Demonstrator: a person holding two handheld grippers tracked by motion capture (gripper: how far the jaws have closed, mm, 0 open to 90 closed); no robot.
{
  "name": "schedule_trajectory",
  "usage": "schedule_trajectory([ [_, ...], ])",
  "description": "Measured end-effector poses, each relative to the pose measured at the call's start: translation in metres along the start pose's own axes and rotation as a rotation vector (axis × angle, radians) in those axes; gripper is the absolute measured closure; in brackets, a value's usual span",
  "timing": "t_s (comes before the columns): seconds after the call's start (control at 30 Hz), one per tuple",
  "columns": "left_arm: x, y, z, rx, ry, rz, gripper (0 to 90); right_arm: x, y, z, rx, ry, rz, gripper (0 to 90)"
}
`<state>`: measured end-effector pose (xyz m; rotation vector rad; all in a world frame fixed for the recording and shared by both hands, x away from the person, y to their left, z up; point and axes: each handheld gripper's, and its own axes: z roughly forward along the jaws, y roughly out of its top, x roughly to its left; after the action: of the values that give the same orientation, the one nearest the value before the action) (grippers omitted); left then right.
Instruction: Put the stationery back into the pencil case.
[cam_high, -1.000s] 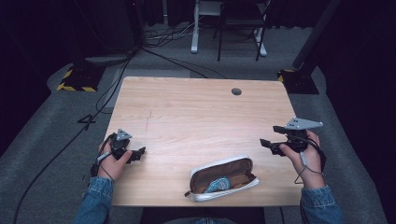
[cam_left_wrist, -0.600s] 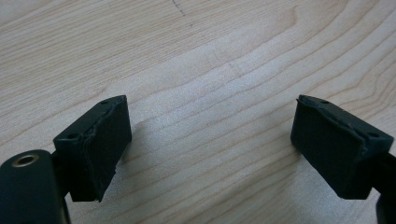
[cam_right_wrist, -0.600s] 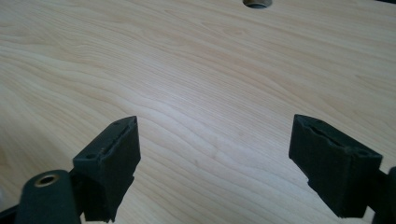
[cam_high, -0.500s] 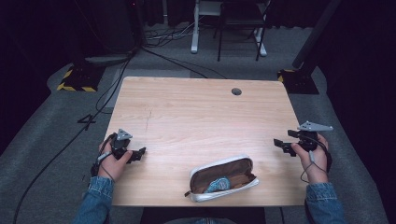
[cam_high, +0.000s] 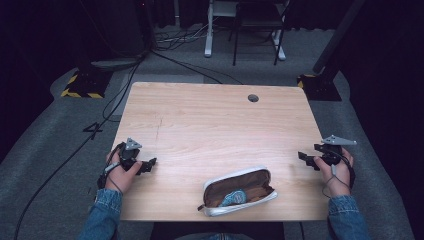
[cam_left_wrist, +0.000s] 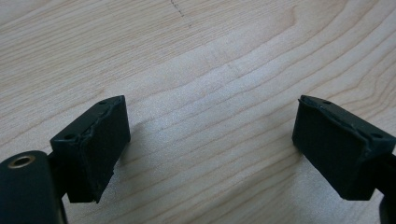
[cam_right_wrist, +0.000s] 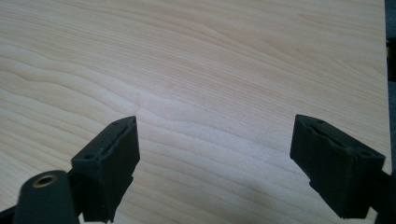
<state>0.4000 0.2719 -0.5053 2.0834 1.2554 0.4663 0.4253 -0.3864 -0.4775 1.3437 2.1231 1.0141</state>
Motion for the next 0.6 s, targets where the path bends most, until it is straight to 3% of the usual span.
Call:
schedule_trajectory([
  [0.37, 0.0, 0.001, 0.001, 0.002, -0.003, 0.004, 10.5, -0.005, -0.016, 0.013, 0.017, -0.038, 0.005, 16.5],
  [0.57, 0.0, 0.001, 0.002, 0.002, -0.003, 0.007, 10.3, -0.001, -0.017, 0.018, 0.067, -0.033, -0.022, 14.9],
  [0.6, 0.0, 0.002, 0.002, 0.002, -0.005, 0.006, 10.3, 0.001, -0.018, 0.02, 0.053, -0.045, 0.006, 12.7],
])
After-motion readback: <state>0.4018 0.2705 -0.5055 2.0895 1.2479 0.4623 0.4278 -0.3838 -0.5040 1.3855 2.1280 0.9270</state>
